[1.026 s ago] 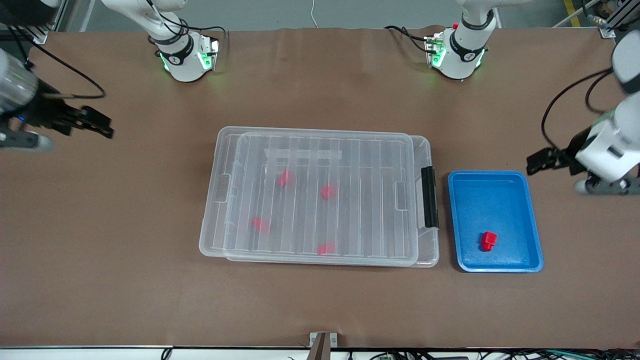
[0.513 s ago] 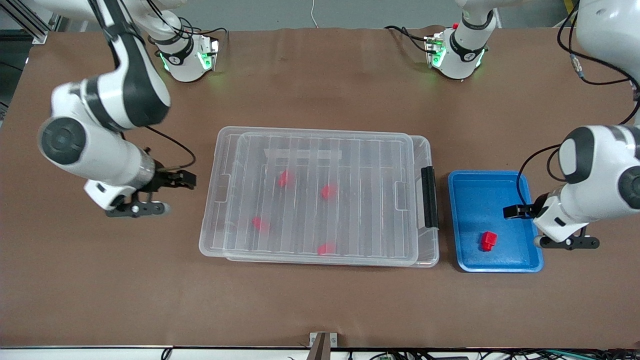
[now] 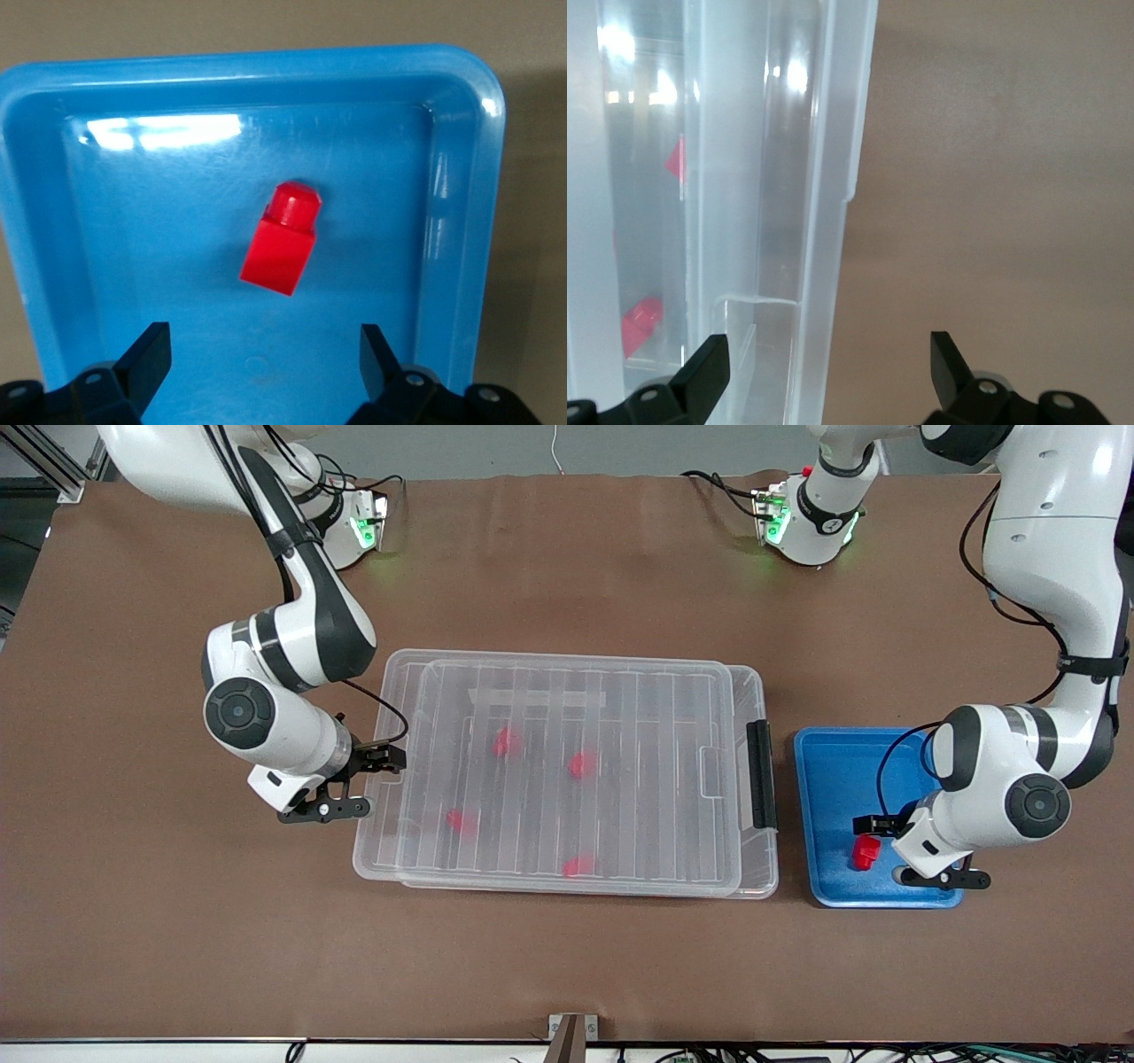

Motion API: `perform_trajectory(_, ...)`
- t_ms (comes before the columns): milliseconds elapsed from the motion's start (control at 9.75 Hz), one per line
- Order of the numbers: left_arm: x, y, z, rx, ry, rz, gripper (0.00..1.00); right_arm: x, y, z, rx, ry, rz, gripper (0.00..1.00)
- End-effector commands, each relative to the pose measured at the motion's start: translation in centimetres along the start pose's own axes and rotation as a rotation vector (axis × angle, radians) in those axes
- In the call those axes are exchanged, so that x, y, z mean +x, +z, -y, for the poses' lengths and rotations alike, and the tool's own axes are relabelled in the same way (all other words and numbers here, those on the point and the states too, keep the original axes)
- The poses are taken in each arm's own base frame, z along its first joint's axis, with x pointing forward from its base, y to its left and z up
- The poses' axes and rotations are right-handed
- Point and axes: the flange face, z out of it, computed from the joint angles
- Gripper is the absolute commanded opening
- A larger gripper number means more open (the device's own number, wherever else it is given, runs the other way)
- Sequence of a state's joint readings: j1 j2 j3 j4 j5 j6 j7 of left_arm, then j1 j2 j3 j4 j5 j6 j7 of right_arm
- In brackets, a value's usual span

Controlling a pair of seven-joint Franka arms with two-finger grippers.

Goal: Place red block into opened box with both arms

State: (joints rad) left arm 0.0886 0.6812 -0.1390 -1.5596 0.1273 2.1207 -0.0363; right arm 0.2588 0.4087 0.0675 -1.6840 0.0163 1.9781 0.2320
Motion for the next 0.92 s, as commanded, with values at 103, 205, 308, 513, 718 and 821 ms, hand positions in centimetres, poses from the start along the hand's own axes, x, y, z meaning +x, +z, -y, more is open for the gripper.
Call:
perform_trajectory(103,0.5,3.5,-0.7,-0.021,0.023,0.026,0.87,-0.3,-0.3,-1.2,-0.014,0.016,-0.019,1.00)
perform_trajectory(205,0.7,3.7,-0.6,-0.019,0.030,0.010,0.85,-0.4,0.1,-1.4,-0.027,0.012,-0.014,1.00)
perform_trajectory(308,0.9,4.2,-0.5,-0.021,0.057,-0.008,0.84,-0.5,0.2,-1.3,-0.033,0.010,-0.014,1.00)
perform_trajectory(513,1.0,5.2,-0.8,-0.020,0.066,-0.005,0.80,-0.5,0.5,-0.9,-0.034,0.002,-0.013,1.00)
perform_trajectory(718,1.4,6.0,-1.0,-0.020,0.074,-0.039,0.75,-0.6,0.8,-1.7,-0.075,-0.012,-0.010,1.00)
perform_trajectory(821,1.6,6.2,-1.0,-0.006,0.093,-0.051,0.75,-0.5,0.7,-2.2,-0.085,-0.009,-0.007,1.00)
